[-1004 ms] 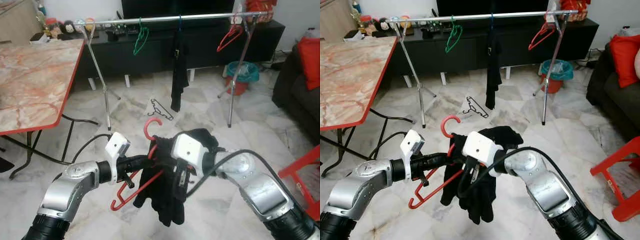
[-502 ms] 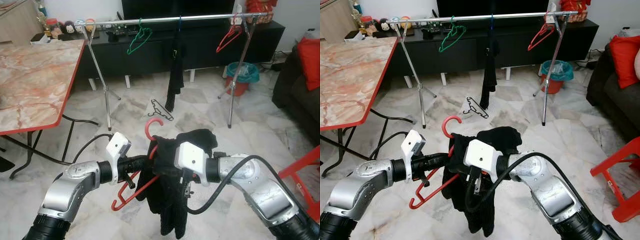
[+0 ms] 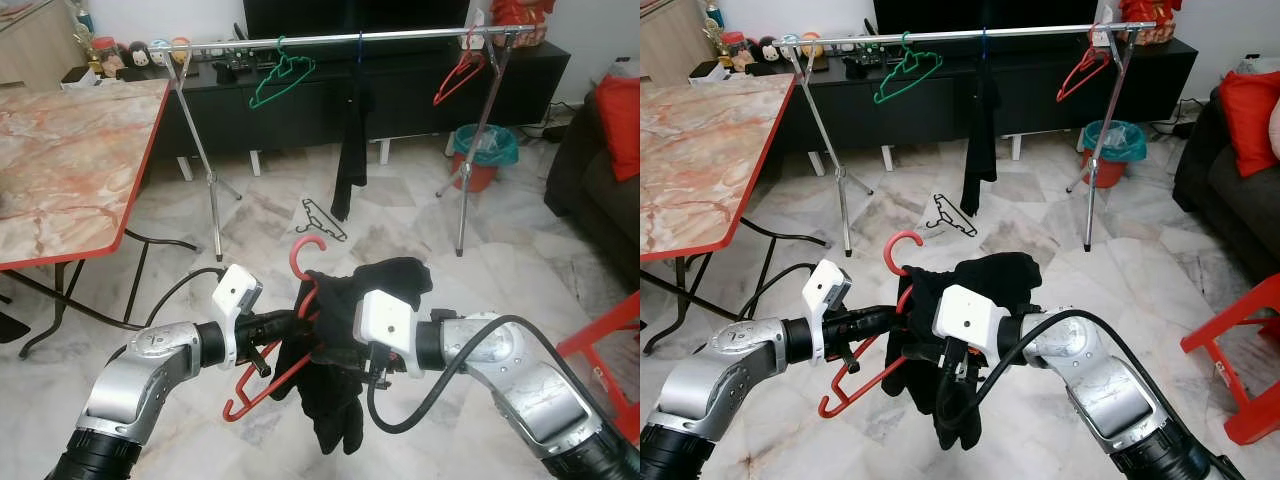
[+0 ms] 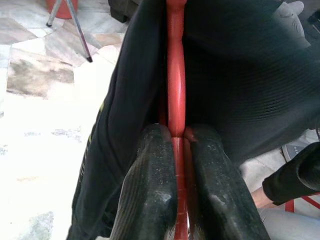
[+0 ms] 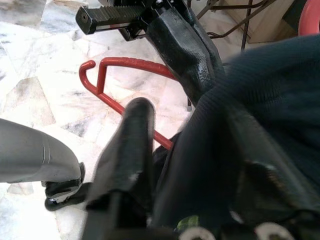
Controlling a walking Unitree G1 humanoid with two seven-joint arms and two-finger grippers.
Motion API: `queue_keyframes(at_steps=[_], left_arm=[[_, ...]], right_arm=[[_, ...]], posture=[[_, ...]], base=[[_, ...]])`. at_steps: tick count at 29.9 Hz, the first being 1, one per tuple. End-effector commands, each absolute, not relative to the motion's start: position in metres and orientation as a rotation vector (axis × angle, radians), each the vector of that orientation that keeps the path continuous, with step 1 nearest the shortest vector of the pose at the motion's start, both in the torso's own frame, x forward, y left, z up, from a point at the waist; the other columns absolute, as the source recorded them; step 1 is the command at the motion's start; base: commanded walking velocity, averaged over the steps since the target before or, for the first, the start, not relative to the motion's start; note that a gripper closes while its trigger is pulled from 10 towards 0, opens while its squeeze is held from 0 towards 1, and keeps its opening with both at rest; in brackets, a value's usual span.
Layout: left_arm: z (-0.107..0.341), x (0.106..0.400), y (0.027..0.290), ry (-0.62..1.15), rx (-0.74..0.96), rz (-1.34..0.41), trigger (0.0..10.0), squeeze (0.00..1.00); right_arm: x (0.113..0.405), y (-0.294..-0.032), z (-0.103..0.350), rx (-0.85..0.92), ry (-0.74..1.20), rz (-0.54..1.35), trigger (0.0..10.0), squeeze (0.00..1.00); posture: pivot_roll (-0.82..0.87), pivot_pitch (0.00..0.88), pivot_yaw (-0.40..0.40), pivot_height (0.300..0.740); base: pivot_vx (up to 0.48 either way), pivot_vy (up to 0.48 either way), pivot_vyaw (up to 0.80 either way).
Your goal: Hang hanger
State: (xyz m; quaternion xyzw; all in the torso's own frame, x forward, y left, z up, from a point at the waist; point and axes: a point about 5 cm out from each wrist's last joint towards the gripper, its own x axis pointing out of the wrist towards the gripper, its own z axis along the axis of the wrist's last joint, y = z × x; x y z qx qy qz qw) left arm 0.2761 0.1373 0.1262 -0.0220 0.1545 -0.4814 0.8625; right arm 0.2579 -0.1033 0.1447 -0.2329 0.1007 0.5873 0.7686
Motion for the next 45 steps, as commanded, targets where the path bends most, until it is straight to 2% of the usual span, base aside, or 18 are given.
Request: queue_keyframes(at_steps=[1, 15, 16, 17, 18, 21, 25, 30, 32, 34, 41, 45], left_arm=[[0.136, 0.276, 0.137, 0.274, -0.042, -1.016, 10.0, 0.0], [0.139, 0.276, 0.134, 0.233, -0.106, -1.015, 10.0, 0.0], [0.14, 0.276, 0.134, 0.229, -0.11, -1.018, 10.0, 0.0], [0.14, 0.276, 0.134, 0.226, -0.113, -1.021, 10.0, 0.0], [0.141, 0.276, 0.133, 0.224, -0.116, -1.027, 10.0, 0.0], [0.14, 0.275, 0.132, 0.226, -0.115, -1.037, 10.0, 0.0], [0.138, 0.274, 0.133, 0.236, -0.105, -1.046, 10.0, 0.0], [0.134, 0.271, 0.137, 0.263, -0.085, -1.056, 10.0, 0.0], [0.132, 0.266, 0.141, 0.288, -0.06, -1.093, 10.0, 0.0], [0.131, 0.263, 0.145, 0.308, -0.036, -1.121, 10.0, 0.0], [0.128, 0.253, 0.157, 0.372, 0.076, -1.23, 10.0, 0.0], [0.13, 0.254, 0.157, 0.375, 0.096, -1.271, 10.0, 0.0]], right_arm=[[0.258, -0.103, 0.144, -0.52, 0.217, 1.283, 10.0, 1.0], [0.259, -0.105, 0.141, -0.583, 0.227, 1.276, 10.0, 1.0], [0.26, -0.106, 0.143, -0.597, 0.217, 1.269, 10.0, 0.62], [0.26, -0.106, 0.144, -0.607, 0.209, 1.264, 10.0, 0.62], [0.264, -0.109, 0.151, -0.615, 0.174, 1.24, 10.0, 0.0], [0.27, -0.12, 0.165, -0.61, 0.131, 1.201, 10.0, 0.0], [0.268, -0.149, 0.173, -0.756, 0.139, 1.229, 10.0, 0.0], [0.275, -0.173, 0.184, -0.771, 0.141, 1.176, 10.0, 0.0], [0.276, -0.194, 0.185, -0.799, 0.186, 1.168, 10.0, 0.0], [0.277, -0.204, 0.185, -0.808, 0.209, 1.166, 10.0, 0.0], [0.274, -0.212, 0.186, -0.756, 0.222, 1.248, 10.0, 0.0], [0.275, -0.211, 0.186, -0.646, 0.186, 1.305, 10.0, 0.0]], posture=[[-0.05, 0.0, 0.019, 0.736], [-0.05, 0.0, 0.013, 0.736], [-0.05, 0.0, 0.012, 0.736], [-0.05, 0.0, 0.012, 0.736], [-0.05, 0.0, 0.012, 0.736], [-0.07, 0.0, 0.013, 0.736], [-0.07, 0.0, 0.012, 0.736], [-0.08, 0.0, 0.013, 0.736], [-0.08, 0.0, 0.013, 0.736], [-0.08, 0.0, 0.014, 0.736], [-0.08, 0.0, 0.019, 0.736], [-0.08, 0.0, 0.021, 0.736]], base=[[0.0, 0.0, 0.0], [0.0, 0.0, 0.0], [0.0, 0.0, 0.0], [0.0, 0.0, 0.0], [0.0, 0.0, 0.0], [0.0, 0.0, 0.0], [0.0, 0.0, 0.0], [0.0, 0.0, 0.0], [0.0, 0.0, 0.0], [0.0, 0.0, 0.0], [0.0, 0.0, 0.0], [0.0, 0.0, 0.0]])
